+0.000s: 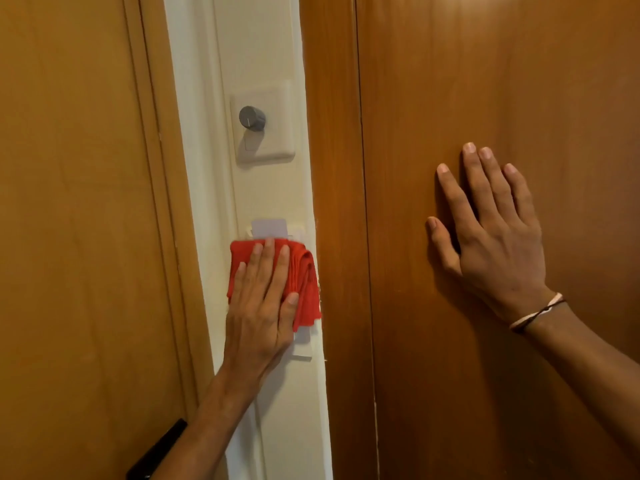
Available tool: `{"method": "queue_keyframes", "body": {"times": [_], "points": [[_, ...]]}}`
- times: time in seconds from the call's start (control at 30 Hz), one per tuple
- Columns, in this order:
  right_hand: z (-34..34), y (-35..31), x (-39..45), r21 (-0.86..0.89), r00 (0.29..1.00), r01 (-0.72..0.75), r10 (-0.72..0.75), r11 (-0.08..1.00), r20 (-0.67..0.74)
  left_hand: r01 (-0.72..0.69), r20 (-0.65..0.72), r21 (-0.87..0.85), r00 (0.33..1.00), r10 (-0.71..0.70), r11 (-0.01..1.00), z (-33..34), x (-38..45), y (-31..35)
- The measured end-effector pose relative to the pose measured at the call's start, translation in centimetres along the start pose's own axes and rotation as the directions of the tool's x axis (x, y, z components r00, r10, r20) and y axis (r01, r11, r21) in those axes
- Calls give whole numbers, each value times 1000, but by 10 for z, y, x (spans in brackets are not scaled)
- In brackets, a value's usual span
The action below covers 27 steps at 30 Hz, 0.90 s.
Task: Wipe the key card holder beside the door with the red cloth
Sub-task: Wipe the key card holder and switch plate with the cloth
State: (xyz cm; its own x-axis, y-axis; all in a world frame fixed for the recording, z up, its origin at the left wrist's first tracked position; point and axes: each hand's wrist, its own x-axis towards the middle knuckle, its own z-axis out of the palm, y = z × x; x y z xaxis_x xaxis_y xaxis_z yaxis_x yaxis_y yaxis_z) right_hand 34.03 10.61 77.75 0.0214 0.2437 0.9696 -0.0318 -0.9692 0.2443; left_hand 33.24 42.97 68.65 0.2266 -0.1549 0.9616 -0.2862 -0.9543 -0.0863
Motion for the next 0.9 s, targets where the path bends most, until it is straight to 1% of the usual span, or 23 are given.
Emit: {"method": "queue_keyframes", "body": {"times": [0.07,0.1,0.17,0.23,0.3,0.37,0.47,0.53,0.57,0.6,0.67,0.73,0.8,0.9], "points": [[0,-1,2,-10,1000,-5,5,1000,-1,68,7,-27,998,-68,997,-1,4,6],[0,-2,2,-14,1000,-10,11,1000,6,74,25,-38,997,-73,997,-1,-4,12],[0,-4,0,-16,999,-25,25,1000,21,18,39,-32,999,-16,999,-2,-17,18],[2,-4,-1,-17,999,-28,28,999,32,-25,26,-8,999,25,1000,-2,-5,8],[3,-6,0,-16,998,-34,35,999,44,31,4,4,1000,-31,1000,-2,14,3],[1,-14,-1,-26,995,-85,86,996,47,63,15,0,998,-63,998,-1,10,10],[0,-39,-6,-9,983,-163,163,987,82,11,56,6,998,-11,1000,0,-18,18],[1,-50,-11,-8,979,-181,181,983,96,-7,50,5,999,7,1000,0,-14,12],[2,-53,-13,-12,979,-180,180,984,97,7,43,6,999,-8,1000,0,-8,8],[3,-54,-14,-18,981,-169,170,986,97,29,38,7,999,-29,1000,0,-2,7],[6,-54,-14,-30,990,-99,101,995,97,54,40,0,998,-54,999,0,-3,13],[8,-54,-15,-38,994,-7,11,999,110,37,46,-4,998,-37,999,0,-12,19],[9,-54,-17,-39,992,43,-38,998,122,18,37,-8,999,-18,1000,0,-13,17],[9,-58,-22,-30,990,67,-63,997,122,121,-7,-47,993,-122,991,2,-3,22]]}}
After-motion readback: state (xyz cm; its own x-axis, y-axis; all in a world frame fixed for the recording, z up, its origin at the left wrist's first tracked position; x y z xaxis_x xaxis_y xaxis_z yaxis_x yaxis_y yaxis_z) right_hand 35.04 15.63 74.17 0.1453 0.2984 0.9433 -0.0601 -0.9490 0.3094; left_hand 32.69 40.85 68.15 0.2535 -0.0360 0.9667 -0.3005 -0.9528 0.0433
